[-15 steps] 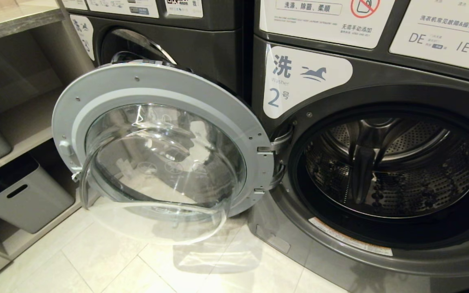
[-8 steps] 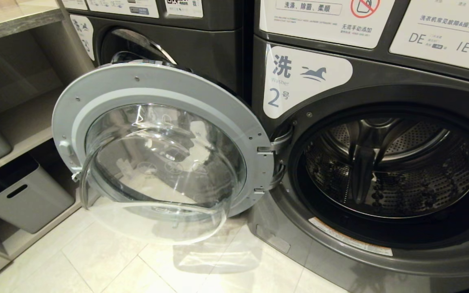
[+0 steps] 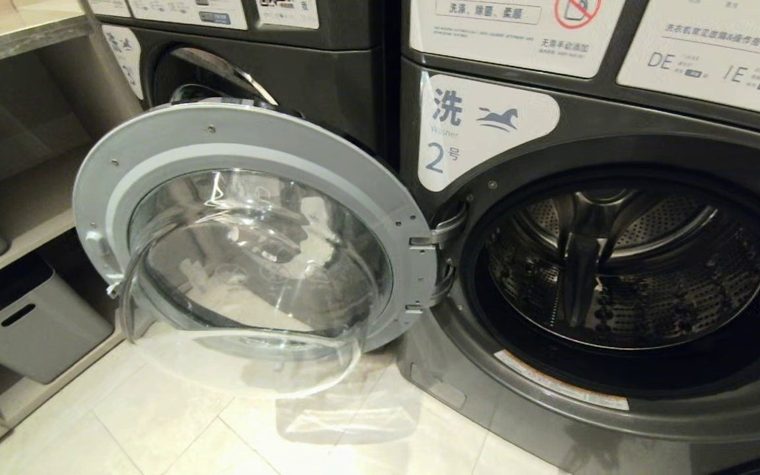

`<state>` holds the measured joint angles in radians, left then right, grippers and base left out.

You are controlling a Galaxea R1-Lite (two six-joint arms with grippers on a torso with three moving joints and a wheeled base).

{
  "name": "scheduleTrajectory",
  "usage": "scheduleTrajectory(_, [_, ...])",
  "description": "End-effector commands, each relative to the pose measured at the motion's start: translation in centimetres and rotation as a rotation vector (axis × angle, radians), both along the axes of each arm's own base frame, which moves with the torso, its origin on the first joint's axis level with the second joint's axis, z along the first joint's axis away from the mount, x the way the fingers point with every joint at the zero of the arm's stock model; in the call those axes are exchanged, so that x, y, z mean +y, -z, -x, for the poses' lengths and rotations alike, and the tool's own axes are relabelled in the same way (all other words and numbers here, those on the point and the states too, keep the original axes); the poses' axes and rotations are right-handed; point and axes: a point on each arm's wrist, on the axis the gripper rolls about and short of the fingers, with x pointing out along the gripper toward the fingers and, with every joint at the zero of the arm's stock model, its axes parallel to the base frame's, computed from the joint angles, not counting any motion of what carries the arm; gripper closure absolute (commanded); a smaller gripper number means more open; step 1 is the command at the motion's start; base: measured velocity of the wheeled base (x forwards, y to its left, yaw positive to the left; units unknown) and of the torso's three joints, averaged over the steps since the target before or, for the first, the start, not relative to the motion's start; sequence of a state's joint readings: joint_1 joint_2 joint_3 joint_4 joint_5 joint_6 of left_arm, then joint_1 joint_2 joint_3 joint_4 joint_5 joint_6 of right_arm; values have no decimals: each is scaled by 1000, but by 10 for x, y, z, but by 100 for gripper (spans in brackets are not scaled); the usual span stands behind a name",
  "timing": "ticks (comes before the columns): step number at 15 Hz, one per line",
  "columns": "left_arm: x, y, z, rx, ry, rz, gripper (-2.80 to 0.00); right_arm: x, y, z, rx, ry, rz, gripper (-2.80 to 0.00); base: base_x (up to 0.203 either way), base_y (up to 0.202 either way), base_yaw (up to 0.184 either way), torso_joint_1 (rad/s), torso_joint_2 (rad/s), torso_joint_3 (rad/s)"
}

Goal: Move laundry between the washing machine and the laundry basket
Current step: Close the washing machine door with the left hand

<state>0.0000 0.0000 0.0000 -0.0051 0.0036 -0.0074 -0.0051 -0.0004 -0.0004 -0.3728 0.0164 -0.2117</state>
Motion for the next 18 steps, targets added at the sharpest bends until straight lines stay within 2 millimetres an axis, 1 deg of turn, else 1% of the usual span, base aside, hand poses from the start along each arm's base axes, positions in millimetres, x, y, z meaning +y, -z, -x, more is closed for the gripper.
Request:
scheduleTrajectory(1, [0, 0, 0, -2, -1, 0, 0, 0, 11, -4, 40, 0, 1, 0, -9, 5, -128, 2, 2, 2])
scheduleTrajectory(10, [0, 0, 0, -3, -1, 0, 0, 0, 11, -4, 39, 0, 3, 0, -1, 8, -163, 0, 4, 2])
scheduleTrajectory(18, [0, 0, 0, -3, -1, 0, 0, 0, 11, -4, 41, 0, 3, 0, 0, 1, -7, 0, 0, 0])
